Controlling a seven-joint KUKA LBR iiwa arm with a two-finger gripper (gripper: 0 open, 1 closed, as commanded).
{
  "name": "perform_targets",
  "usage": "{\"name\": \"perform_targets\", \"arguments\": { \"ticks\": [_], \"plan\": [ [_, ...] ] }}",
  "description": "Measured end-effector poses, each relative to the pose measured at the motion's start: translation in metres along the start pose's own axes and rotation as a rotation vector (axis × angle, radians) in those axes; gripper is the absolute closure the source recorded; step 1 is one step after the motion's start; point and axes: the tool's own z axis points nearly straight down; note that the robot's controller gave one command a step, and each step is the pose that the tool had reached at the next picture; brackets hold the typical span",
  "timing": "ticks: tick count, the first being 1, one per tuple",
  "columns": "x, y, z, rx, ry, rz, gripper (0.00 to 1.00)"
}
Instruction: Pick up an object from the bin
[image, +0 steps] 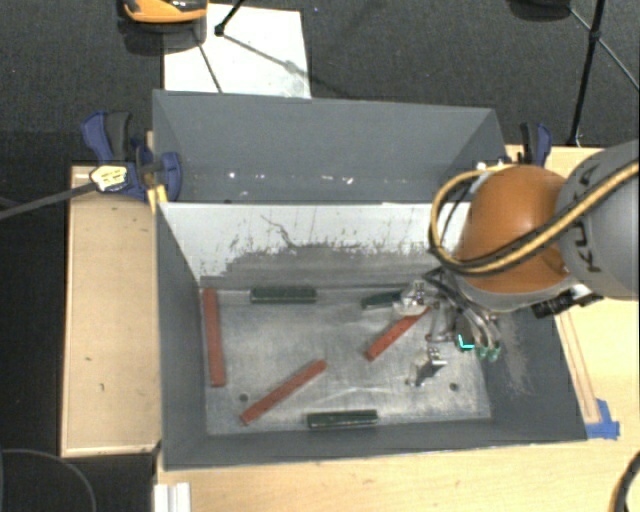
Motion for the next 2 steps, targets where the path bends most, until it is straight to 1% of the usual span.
{"name": "perform_targets", "arguments": {
  "ticks": [1, 2],
  "plan": [
    [-0.002, 0.0, -0.003, 0.0, -0.008, 0.0, 0.0],
    [-0.018, -0.029, 0.073, 0.001, -0.04, 0.144, 1.0]
  ]
}}
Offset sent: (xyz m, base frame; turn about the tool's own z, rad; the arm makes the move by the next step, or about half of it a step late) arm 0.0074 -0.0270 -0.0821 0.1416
